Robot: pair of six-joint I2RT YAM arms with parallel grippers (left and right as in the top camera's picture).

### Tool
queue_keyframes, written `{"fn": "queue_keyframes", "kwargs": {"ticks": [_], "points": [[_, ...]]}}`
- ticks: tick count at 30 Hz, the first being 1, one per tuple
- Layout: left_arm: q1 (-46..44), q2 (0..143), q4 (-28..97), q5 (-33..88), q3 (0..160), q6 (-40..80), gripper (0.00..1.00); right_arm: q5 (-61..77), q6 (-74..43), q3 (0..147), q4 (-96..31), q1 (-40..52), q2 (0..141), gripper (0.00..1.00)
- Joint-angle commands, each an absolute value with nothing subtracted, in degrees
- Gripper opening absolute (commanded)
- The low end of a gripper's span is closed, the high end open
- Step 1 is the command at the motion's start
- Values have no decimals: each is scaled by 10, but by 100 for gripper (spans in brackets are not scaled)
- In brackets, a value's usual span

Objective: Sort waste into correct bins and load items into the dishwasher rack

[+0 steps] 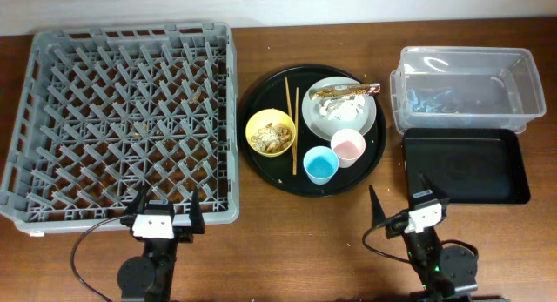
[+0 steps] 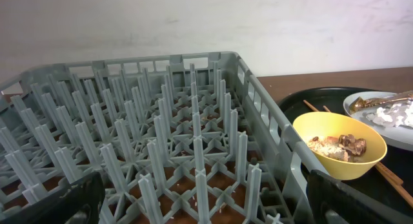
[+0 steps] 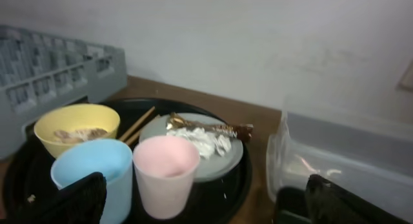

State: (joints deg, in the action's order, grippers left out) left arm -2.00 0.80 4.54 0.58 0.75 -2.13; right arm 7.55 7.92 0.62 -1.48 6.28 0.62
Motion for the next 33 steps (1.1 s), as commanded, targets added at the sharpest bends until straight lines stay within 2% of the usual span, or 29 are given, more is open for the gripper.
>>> {"fn": "queue_keyframes", "kwargs": {"ticks": [1, 5, 8, 14, 17, 20, 26, 30, 33], "points": [[-17, 6, 48, 2, 5, -28, 99, 120, 67, 34, -25, 60, 2, 99], [-17, 6, 48, 2, 5, -28, 99, 140, 53, 136, -138, 60, 6, 98], [-17, 6, 48, 2, 5, -28, 99, 140, 54, 268, -234, 60, 71, 99], [-17, 6, 48, 2, 5, -28, 99, 164, 57, 552, -392, 60, 360, 98], [-17, 6, 48, 2, 5, -28, 99, 163, 57, 768, -541, 60, 573, 98], [-17, 6, 48, 2, 5, -28, 99, 181, 55, 927, -622, 60, 732, 98], [-17, 6, 48, 2, 5, -28, 99, 192, 39, 964, -559, 60, 902, 98], [-17, 6, 48, 2, 5, -28, 99, 185, -107, 964, -484, 60, 997, 99], [-17, 6, 48, 2, 5, -28, 99, 110, -175, 964, -457, 67, 1045, 98]]}}
